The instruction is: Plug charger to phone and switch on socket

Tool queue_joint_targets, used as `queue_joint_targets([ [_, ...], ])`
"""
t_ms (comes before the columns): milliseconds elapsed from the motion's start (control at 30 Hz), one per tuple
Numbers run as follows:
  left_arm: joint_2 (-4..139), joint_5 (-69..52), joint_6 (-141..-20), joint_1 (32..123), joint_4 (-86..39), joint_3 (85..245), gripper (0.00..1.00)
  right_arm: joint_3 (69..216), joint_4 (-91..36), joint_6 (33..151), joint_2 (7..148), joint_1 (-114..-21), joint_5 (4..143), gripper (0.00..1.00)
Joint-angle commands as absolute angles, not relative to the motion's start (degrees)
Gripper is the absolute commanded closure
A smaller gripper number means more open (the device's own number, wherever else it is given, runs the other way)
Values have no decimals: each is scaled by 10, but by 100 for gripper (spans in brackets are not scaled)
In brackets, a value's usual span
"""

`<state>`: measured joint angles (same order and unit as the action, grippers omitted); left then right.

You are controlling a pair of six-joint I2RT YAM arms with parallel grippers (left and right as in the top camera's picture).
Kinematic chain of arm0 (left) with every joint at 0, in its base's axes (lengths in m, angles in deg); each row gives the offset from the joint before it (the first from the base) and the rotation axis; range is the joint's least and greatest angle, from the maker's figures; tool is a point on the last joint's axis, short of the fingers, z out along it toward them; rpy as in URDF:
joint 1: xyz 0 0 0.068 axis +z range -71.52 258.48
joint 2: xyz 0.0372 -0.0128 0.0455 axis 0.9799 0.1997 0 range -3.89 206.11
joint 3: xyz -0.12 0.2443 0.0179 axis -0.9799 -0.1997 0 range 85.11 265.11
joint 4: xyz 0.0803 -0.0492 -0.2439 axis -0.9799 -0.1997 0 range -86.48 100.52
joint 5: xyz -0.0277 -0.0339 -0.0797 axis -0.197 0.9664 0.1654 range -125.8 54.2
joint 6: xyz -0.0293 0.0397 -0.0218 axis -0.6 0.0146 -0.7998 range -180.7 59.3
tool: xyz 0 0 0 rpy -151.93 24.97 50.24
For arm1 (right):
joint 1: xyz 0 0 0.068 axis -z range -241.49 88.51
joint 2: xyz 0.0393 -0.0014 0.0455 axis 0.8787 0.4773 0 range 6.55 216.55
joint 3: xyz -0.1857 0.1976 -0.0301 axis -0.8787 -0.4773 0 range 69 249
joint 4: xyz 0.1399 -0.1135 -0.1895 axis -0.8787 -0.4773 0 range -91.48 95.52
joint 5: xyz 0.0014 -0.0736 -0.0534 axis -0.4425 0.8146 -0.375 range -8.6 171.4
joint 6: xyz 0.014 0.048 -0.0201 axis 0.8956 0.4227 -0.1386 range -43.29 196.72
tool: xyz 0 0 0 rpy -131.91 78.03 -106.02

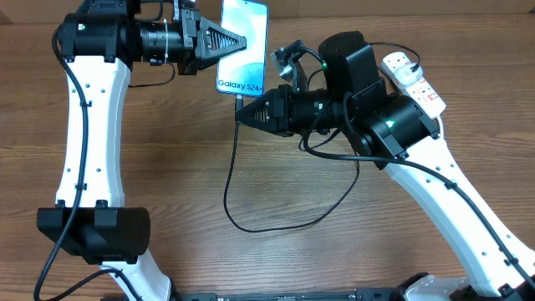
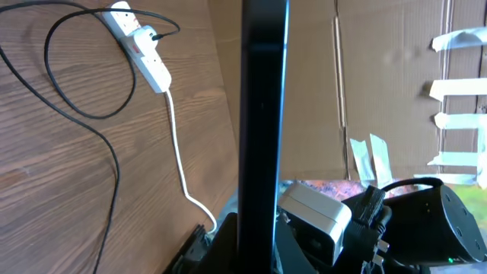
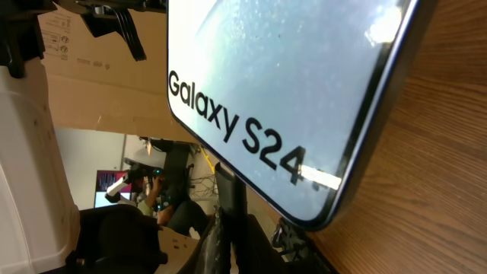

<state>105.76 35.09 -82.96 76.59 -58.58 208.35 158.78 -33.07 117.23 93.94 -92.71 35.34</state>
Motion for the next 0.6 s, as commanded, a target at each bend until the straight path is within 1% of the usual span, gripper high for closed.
queue_joint_targets([
  [0, 1055, 379, -799, 762, -585, 2089, 96, 1594, -324, 1173, 943, -929, 352, 96],
  [233, 1055, 379, -760, 762, -610, 2089, 96, 1594, -322, 1172, 943, -928, 353, 96],
  [567, 1055, 388, -759, 762, -641, 2089, 96, 1594, -306, 1172, 943, -928, 379, 96],
])
